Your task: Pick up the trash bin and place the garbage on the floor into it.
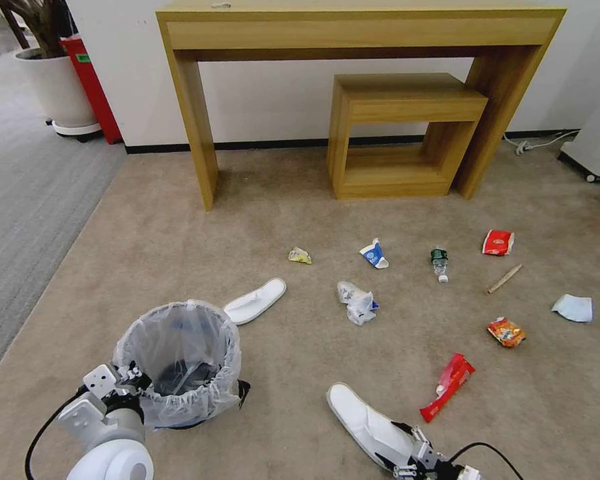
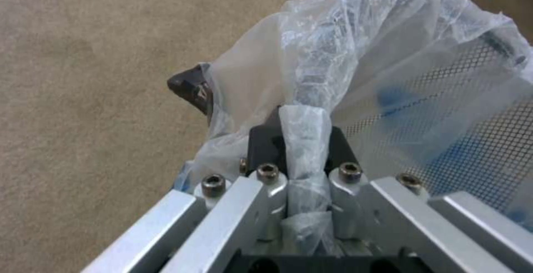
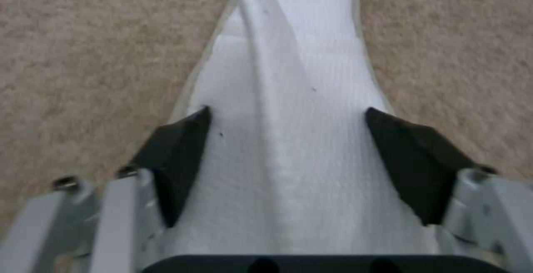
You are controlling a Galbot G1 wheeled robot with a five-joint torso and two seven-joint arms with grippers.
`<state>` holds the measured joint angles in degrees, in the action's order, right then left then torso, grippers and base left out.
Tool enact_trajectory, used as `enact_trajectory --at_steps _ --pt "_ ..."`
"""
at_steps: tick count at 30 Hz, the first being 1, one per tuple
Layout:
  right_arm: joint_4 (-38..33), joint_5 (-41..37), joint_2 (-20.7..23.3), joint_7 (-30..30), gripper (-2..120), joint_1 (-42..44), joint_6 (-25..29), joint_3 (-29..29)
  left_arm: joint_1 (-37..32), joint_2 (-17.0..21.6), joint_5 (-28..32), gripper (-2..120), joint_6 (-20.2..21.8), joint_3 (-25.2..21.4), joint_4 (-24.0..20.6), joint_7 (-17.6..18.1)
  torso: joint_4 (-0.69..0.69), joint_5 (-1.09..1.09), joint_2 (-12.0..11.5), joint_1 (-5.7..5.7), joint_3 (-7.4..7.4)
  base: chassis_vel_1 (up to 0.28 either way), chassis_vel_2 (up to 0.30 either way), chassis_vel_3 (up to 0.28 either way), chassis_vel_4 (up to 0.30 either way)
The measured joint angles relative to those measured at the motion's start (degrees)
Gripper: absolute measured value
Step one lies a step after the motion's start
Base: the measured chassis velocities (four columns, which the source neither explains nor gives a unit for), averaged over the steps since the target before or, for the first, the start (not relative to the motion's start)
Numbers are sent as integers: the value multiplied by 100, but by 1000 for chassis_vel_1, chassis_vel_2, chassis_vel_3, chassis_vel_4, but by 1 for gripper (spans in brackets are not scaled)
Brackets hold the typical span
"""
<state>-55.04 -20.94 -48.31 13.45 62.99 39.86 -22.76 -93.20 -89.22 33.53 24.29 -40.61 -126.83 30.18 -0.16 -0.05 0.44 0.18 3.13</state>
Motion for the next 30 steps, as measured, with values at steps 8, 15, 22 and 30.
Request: enact_trajectory --at_steps 8,15,22,30 --pt "105 107 -138 -66 37 -67 39 -26 -8 6 -8 3 -32 -13 -24 -12 3 7 0 0 0 0 0 0 0" --pt "101 142 -119 -93 15 -25 60 82 1 5 -29 3 -55 47 -22 -18 4 7 0 0 0 0 0 0 0" --pt "53 102 -96 -71 0 41 130 243 21 33 -26 3 -55 41 26 -21 2 5 0 0 0 0 0 0 0" --pt "-768 -225 191 -14 0 169 154 760 35 60 -30 3 -70 40 114 -22 1 4 0 0 0 0 0 0 0"
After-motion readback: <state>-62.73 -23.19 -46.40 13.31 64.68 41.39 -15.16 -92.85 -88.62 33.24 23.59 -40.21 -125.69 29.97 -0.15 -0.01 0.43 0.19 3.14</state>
